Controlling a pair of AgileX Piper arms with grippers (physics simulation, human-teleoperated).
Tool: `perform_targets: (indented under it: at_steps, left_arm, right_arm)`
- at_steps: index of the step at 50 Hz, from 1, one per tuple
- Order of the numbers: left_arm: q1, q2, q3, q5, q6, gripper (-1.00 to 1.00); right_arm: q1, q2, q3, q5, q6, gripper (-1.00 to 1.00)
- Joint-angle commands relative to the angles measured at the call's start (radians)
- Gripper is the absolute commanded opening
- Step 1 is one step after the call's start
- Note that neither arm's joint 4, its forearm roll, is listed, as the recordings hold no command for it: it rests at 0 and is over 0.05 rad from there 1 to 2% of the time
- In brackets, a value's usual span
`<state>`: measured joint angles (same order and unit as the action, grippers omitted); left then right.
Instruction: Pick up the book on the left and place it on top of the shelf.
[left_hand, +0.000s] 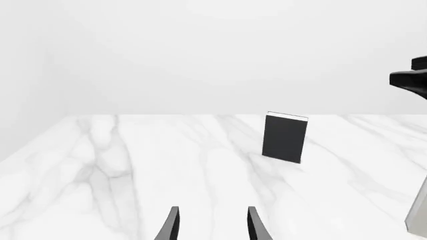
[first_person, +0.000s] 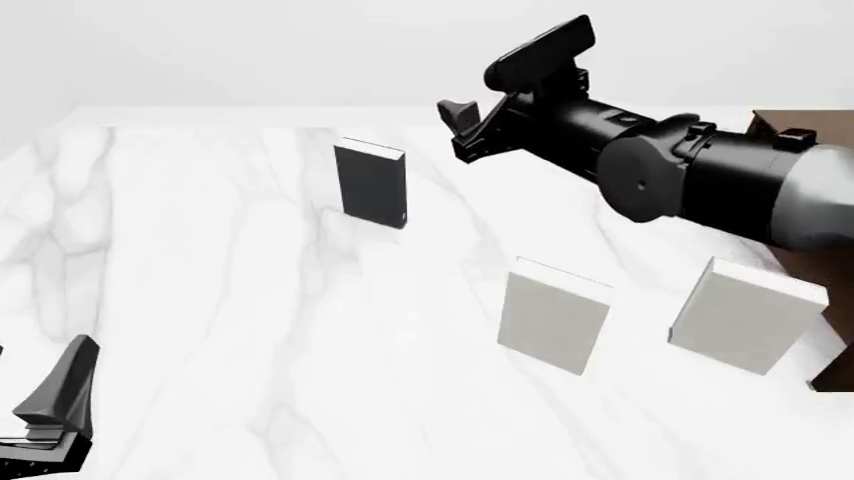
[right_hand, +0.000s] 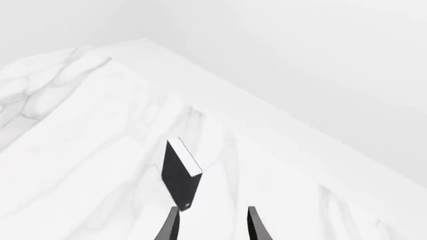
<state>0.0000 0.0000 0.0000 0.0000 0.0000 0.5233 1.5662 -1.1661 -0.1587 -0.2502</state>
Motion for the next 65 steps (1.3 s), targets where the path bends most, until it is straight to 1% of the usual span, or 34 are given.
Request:
perform_targets:
  at_steps: [1,25,50,65]
  left_arm:
    - [0.0,0.0,0.0,0.0,0.0,1.0]
    - [0.0,0.0,0.0,0.0,0.0,1.0]
    - [0.0,0.0,0.0,0.0,0.0,1.0]
    - [0.0,0.0,0.0,0.0,0.0,1.0]
  right_arm:
    - [0.006,0.066,-0.054,-0.005,0.007,1.0]
    - [0.019,0.198,-0.148,-0.03,0.03,1.0]
    - [0.017,0.302,-0.211,-0.062,0.06,1.0]
    - [0.023,0.356,-0.249,-0.076,0.067,1.0]
